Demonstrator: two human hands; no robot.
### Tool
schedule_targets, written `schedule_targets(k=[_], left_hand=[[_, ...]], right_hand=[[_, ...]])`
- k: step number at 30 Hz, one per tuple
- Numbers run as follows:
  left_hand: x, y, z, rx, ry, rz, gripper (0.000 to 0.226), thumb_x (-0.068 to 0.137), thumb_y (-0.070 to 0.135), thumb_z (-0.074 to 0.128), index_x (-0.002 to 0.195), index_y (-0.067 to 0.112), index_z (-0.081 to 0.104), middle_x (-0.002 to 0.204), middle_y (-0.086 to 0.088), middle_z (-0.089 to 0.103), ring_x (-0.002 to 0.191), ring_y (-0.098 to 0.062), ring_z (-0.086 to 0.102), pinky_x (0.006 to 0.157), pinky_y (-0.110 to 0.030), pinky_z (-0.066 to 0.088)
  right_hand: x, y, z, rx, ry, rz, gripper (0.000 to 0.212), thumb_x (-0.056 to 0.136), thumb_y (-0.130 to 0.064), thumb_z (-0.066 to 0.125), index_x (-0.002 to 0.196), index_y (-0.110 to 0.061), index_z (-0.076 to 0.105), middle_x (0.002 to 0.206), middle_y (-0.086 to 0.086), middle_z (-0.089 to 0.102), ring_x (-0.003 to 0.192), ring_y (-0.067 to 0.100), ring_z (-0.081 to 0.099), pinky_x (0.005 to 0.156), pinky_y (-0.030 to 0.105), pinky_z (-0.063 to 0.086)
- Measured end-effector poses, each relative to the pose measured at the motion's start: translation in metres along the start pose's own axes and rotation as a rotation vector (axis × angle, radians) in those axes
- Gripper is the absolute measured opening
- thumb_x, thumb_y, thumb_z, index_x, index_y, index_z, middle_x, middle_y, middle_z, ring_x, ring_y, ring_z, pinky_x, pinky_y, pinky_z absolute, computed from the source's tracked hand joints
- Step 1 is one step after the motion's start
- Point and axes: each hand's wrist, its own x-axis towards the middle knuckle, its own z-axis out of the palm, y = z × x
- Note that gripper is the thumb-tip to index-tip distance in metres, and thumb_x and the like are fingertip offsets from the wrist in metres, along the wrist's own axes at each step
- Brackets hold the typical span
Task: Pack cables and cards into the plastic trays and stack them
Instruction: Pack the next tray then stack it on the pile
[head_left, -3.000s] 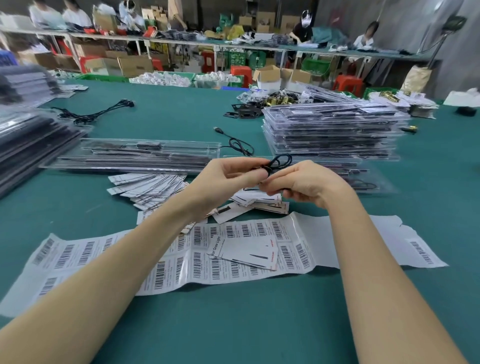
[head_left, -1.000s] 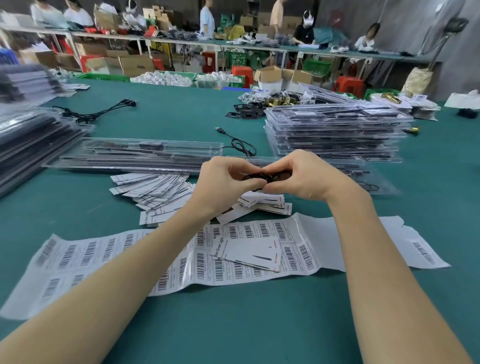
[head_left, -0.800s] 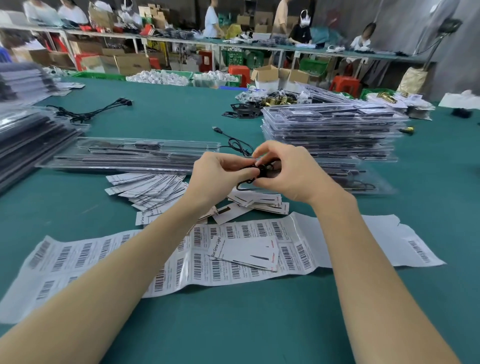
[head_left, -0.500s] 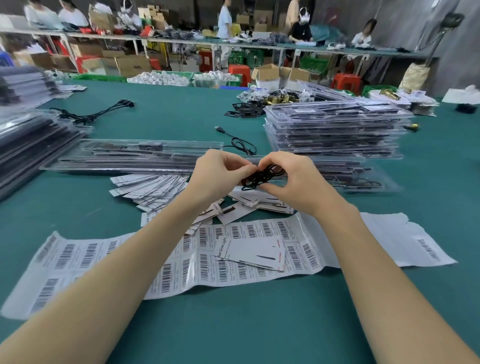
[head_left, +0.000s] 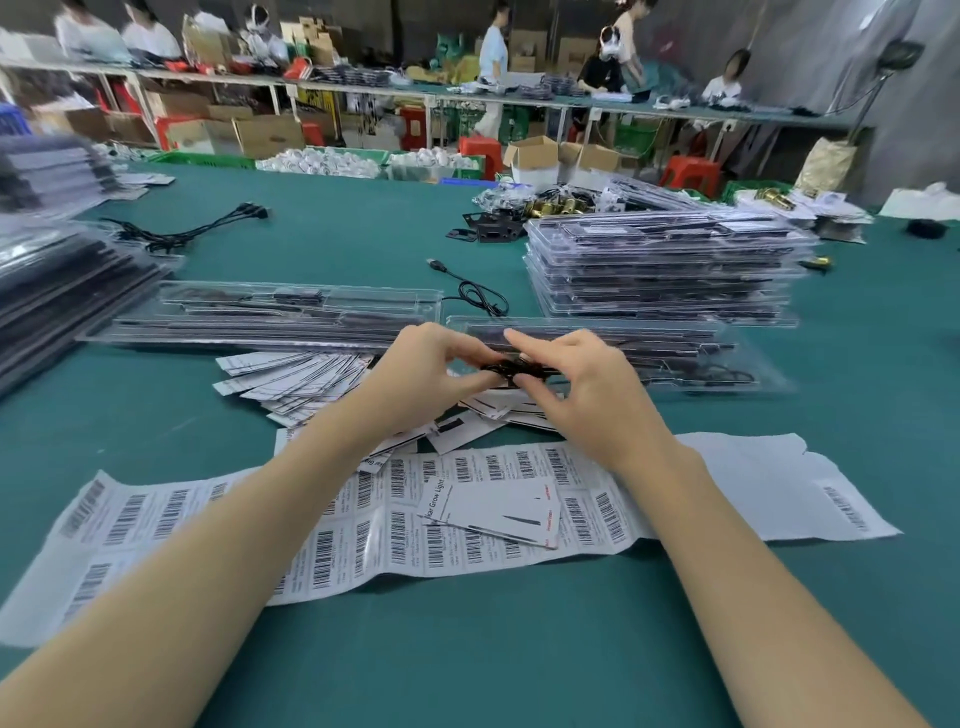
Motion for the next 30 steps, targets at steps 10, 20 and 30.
schedule_targets(k=[10, 20, 30], left_hand=[[0.000, -0.017, -0.025, 0.158, -0.134, 0.020, 0.043, 0.084, 0.020, 0.078, 0.123, 0.026, 0.061, 0.120, 0.013, 0.064, 0.113, -0.006, 0.058, 0.104, -0.024, 0.046], [-0.004, -0.027, -0.026, 0.146, 0.011, 0.140, 0.011, 0.085, 0.021, 0.079, 0.085, 0.010, 0.076, 0.082, 0.008, 0.070, 0.078, -0.003, 0.067, 0.082, -0.019, 0.056], [-0.008, -0.029, 0.000, 0.069, 0.199, 0.163, 0.007, 0.096, 0.014, 0.064, 0.094, 0.007, 0.062, 0.096, 0.000, 0.058, 0.085, -0.004, 0.064, 0.082, -0.025, 0.055]], right_hand=[[-0.004, 0.003, 0.005, -0.006, -0.027, 0.029, 0.039, 0.095, -0.016, 0.068, 0.133, -0.022, 0.066, 0.108, 0.004, 0.070, 0.099, 0.018, 0.062, 0.093, 0.031, 0.050], [-0.010, 0.003, 0.008, 0.021, 0.040, -0.012, 0.037, 0.091, -0.011, 0.072, 0.128, -0.016, 0.070, 0.111, 0.002, 0.074, 0.102, 0.018, 0.063, 0.092, 0.040, 0.054], [-0.011, 0.002, 0.010, -0.039, 0.120, -0.066, 0.031, 0.089, -0.011, 0.074, 0.120, -0.012, 0.074, 0.111, -0.002, 0.071, 0.104, 0.018, 0.060, 0.090, 0.035, 0.054]])
